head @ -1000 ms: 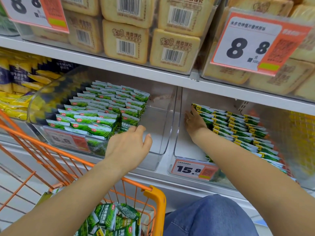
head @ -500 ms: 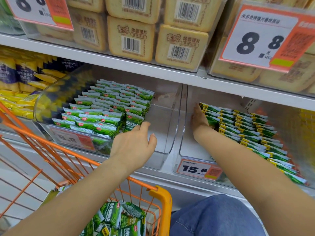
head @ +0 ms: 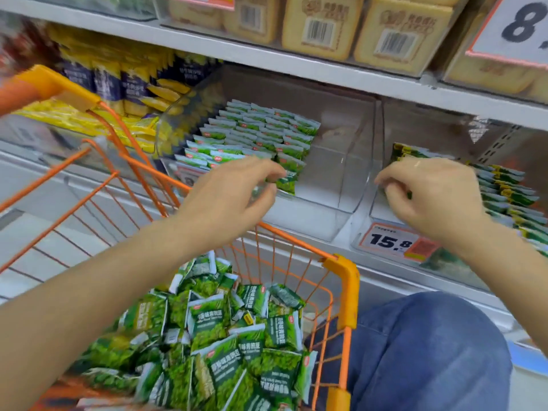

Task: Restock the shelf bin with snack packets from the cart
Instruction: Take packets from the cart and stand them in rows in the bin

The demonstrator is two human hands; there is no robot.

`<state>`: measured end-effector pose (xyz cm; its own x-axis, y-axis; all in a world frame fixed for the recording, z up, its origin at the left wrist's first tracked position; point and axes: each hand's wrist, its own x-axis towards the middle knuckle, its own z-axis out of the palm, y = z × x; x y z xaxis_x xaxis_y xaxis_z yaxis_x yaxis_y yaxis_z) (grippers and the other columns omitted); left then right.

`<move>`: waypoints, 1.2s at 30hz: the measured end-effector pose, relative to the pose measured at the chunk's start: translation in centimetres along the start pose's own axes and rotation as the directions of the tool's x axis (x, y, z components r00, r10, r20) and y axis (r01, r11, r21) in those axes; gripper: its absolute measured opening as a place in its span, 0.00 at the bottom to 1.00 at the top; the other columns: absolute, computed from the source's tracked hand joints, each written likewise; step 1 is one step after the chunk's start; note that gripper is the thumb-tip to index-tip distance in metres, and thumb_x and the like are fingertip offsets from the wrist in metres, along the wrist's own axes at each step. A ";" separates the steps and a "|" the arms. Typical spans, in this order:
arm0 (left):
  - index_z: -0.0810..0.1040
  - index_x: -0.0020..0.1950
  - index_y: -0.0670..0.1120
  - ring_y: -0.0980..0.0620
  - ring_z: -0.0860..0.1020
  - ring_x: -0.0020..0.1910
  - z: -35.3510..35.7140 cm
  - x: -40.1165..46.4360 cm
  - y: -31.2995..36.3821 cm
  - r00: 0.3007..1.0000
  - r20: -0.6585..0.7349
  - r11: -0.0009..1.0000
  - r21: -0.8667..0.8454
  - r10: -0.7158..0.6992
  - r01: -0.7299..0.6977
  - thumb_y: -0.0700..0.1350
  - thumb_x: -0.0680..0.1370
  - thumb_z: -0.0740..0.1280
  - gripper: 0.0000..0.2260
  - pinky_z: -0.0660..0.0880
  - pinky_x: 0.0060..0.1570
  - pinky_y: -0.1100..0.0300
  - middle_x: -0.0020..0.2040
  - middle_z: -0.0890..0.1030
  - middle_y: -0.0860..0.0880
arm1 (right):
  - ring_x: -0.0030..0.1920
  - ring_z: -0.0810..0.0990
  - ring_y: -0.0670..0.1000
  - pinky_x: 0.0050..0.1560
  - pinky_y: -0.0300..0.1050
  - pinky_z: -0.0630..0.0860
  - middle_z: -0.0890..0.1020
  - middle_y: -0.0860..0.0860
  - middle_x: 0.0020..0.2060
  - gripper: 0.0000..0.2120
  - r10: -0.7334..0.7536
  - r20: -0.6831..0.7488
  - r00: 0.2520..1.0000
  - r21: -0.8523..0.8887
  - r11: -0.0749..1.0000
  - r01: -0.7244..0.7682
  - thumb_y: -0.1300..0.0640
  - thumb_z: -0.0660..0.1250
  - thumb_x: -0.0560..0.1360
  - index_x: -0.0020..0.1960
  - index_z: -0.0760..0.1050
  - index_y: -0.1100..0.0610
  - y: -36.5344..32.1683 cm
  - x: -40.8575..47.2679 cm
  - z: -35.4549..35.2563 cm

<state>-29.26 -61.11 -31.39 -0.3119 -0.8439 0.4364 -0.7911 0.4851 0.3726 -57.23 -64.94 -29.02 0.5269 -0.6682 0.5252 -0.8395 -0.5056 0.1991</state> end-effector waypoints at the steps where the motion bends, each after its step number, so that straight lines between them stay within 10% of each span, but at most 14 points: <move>1: 0.78 0.60 0.50 0.56 0.76 0.47 -1.2 -1.4 -0.7 0.999 0.032 0.999 0.051 0.015 -0.017 0.50 0.79 0.57 0.14 0.71 0.43 0.59 0.52 0.81 0.54 | 0.32 0.81 0.60 0.30 0.47 0.76 0.82 0.55 0.33 0.12 -0.041 -0.079 0.996 0.095 0.994 0.048 0.60 0.59 0.71 0.41 0.81 0.57 -1.3 -0.5 -0.3; 6: 0.75 0.62 0.53 0.52 0.79 0.51 -3.6 -7.3 -4.3 0.877 0.455 0.959 0.281 -0.151 0.019 0.53 0.82 0.54 0.14 0.76 0.45 0.56 0.54 0.81 0.55 | 0.29 0.79 0.57 0.29 0.48 0.76 0.82 0.51 0.33 0.11 -0.249 -0.099 0.963 0.389 0.882 0.268 0.59 0.59 0.71 0.39 0.80 0.55 -9.1 0.4 0.2; 11: 0.72 0.67 0.52 0.48 0.77 0.56 -2.8 -10.7 -8.6 0.585 0.669 0.859 0.501 -0.459 0.101 0.57 0.82 0.55 0.18 0.75 0.52 0.56 0.58 0.80 0.50 | 0.44 0.81 0.56 0.38 0.48 0.76 0.82 0.51 0.45 0.13 -0.594 0.389 0.704 0.408 0.796 0.447 0.55 0.56 0.76 0.53 0.78 0.53 -18.2 1.8 3.7; 16: 0.73 0.67 0.49 0.47 0.76 0.56 -2.4 -10.1 -9.6 0.607 0.623 0.865 0.425 -0.493 0.267 0.54 0.83 0.55 0.17 0.73 0.52 0.56 0.60 0.79 0.47 | 0.48 0.78 0.59 0.30 0.44 0.66 0.78 0.58 0.48 0.13 -0.531 0.785 0.319 0.447 0.842 0.302 0.53 0.59 0.79 0.58 0.74 0.60 -24.5 2.0 10.6; 20: 0.73 0.66 0.47 0.46 0.76 0.56 -2.2 -10.3 -9.5 0.551 0.683 0.877 0.387 -0.480 0.285 0.55 0.83 0.55 0.18 0.73 0.53 0.54 0.59 0.78 0.46 | 0.52 0.77 0.58 0.40 0.48 0.73 0.76 0.57 0.54 0.20 -0.529 0.798 0.287 0.488 0.848 0.208 0.51 0.66 0.77 0.65 0.69 0.60 -25.8 1.1 12.1; 23: 0.74 0.64 0.47 0.46 0.76 0.55 -2.5 -10.5 -9.8 0.555 0.661 0.861 0.426 -0.505 0.277 0.56 0.82 0.56 0.18 0.75 0.53 0.52 0.57 0.79 0.46 | 0.39 0.73 0.55 0.37 0.46 0.67 0.74 0.55 0.39 0.14 -0.553 0.799 0.237 0.558 0.828 0.048 0.52 0.71 0.73 0.52 0.74 0.59 -25.1 1.6 12.0; 26: 0.73 0.67 0.48 0.48 0.76 0.55 -3.0 -10.3 -9.3 0.601 0.630 0.871 0.365 -0.492 0.330 0.55 0.82 0.56 0.18 0.73 0.52 0.56 0.61 0.78 0.48 | 0.29 0.60 0.51 0.33 0.45 0.56 0.61 0.51 0.28 0.22 -0.610 0.726 0.317 0.673 0.724 -0.150 0.51 0.74 0.71 0.32 0.62 0.55 -23.6 3.3 11.0; 29: 0.75 0.64 0.50 0.51 0.78 0.49 -4.1 -10.0 -8.7 0.739 0.488 0.877 0.139 -0.465 0.460 0.59 0.81 0.54 0.19 0.75 0.51 0.54 0.56 0.81 0.49 | 0.28 0.58 0.48 0.32 0.44 0.54 0.59 0.49 0.26 0.25 -0.583 0.615 0.531 0.770 0.591 -0.243 0.49 0.74 0.70 0.30 0.60 0.55 -22.5 5.5 8.6; 33: 0.78 0.52 0.60 0.69 0.78 0.43 -6.5 -9.2 -6.7 0.782 0.389 0.626 -0.469 -0.487 0.623 0.66 0.74 0.56 0.17 0.74 0.47 0.67 0.45 0.80 0.63 | 0.31 0.63 0.47 0.34 0.43 0.59 0.64 0.51 0.29 0.20 -0.354 0.440 0.825 0.872 0.387 -0.299 0.49 0.74 0.70 0.31 0.66 0.56 -21.4 7.3 6.1; 36: 0.80 0.47 0.59 0.68 0.78 0.42 -7.6 -8.4 -6.1 0.845 0.398 0.740 -0.431 -0.359 0.517 0.61 0.74 0.65 0.09 0.70 0.43 0.72 0.40 0.82 0.63 | 0.31 0.63 0.44 0.34 0.39 0.60 0.66 0.48 0.29 0.17 -0.159 0.328 0.931 0.922 0.270 -0.278 0.54 0.75 0.70 0.29 0.70 0.55 -20.5 7.9 5.2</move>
<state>-17.83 -55.26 -31.07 -0.1889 -0.9778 -0.0907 -0.5200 0.0213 0.8539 -35.21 -62.72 -33.29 0.6679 -0.7206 0.1861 -0.2509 -0.4535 -0.8552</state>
